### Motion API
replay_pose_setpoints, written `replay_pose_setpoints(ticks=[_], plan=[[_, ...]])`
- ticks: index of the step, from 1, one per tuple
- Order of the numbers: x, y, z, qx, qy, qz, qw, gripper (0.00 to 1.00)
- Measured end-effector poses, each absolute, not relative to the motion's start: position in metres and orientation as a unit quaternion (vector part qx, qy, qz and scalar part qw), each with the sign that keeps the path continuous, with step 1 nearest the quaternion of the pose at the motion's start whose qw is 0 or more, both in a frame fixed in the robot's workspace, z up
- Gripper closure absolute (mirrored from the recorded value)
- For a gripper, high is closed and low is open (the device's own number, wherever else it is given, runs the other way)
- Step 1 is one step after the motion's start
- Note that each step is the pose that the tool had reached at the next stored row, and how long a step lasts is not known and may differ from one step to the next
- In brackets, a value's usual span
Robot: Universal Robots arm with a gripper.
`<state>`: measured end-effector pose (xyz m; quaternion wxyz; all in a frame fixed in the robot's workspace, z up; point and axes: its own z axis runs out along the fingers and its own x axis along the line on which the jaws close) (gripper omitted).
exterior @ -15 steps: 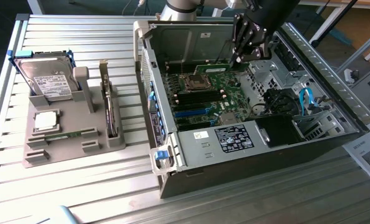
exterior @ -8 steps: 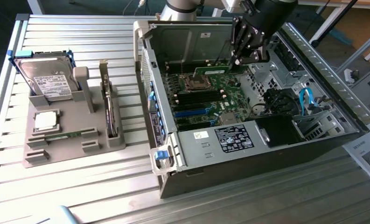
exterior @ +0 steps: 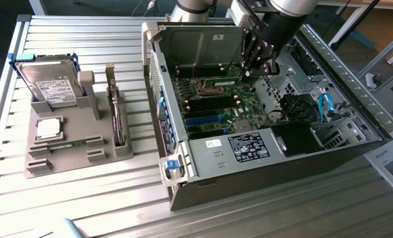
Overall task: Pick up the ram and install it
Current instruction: 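Insert the ram into the slot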
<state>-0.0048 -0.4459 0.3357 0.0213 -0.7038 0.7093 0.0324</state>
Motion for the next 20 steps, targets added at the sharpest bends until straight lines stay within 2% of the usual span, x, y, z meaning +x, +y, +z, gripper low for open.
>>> replay_pose_setpoints(ticks=[20], plan=[[-0.005,-0.444,0.289,-0.704,0.710,0.027,0.016,0.88]])
